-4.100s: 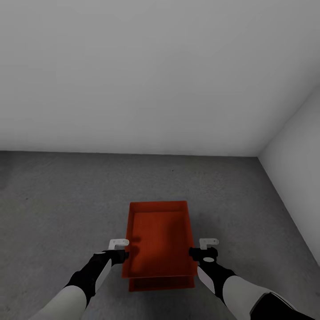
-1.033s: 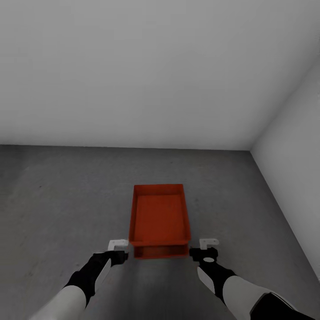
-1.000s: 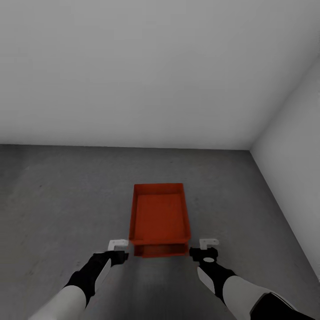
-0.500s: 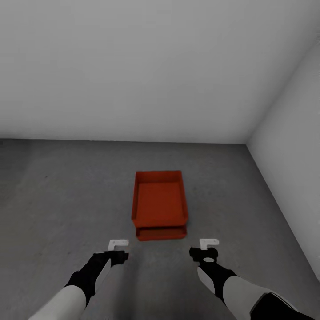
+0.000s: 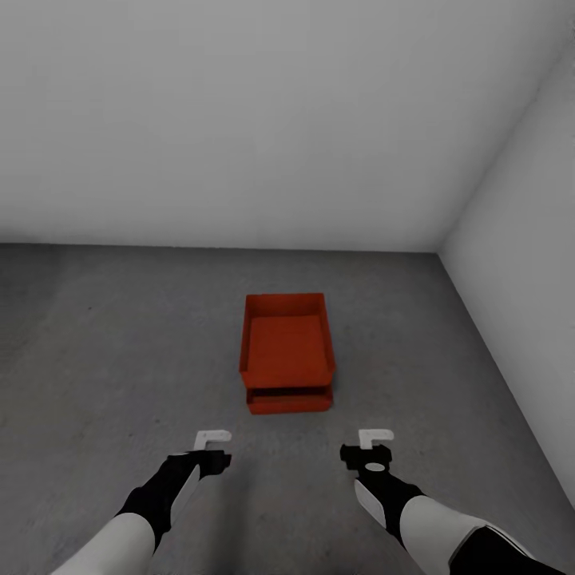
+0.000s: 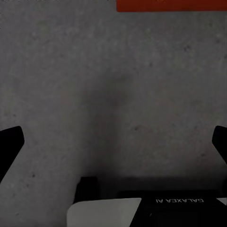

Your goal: Move the two storage containers from the living room to the garage. In the garage, place one container on the floor and stack the other container on top of it (either order is fine).

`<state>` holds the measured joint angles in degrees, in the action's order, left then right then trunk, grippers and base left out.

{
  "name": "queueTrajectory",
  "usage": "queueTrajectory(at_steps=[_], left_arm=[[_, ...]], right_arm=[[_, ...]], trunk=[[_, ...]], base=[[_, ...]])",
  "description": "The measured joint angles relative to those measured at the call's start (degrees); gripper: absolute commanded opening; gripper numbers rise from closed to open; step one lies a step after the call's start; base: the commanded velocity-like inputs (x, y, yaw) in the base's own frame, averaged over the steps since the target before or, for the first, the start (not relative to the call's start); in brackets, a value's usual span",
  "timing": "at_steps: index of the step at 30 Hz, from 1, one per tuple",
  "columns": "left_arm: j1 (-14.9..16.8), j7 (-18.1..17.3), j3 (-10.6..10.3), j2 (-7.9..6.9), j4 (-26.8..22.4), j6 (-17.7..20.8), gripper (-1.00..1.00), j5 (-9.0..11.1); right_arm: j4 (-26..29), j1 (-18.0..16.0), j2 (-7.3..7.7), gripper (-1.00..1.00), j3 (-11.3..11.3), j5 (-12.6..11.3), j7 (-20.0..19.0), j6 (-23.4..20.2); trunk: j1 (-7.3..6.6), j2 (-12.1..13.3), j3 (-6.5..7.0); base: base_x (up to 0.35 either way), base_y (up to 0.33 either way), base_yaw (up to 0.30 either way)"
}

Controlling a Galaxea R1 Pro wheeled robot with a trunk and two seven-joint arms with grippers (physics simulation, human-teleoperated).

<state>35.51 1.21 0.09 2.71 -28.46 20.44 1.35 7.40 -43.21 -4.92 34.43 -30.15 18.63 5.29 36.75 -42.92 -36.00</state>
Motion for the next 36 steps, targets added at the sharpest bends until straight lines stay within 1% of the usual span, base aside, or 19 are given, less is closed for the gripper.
queueTrajectory(at_steps=[36], left_arm=[[0.0,0.1,0.2,-0.09,0.0,-0.2,1.0,0.0]], right_arm=[[-0.1,0.0,0.0,1.0,0.0,0.0,0.0,0.0]], trunk=[[-0.01,0.0,3.17]], base=[[-0.001,0.0,0.0]])
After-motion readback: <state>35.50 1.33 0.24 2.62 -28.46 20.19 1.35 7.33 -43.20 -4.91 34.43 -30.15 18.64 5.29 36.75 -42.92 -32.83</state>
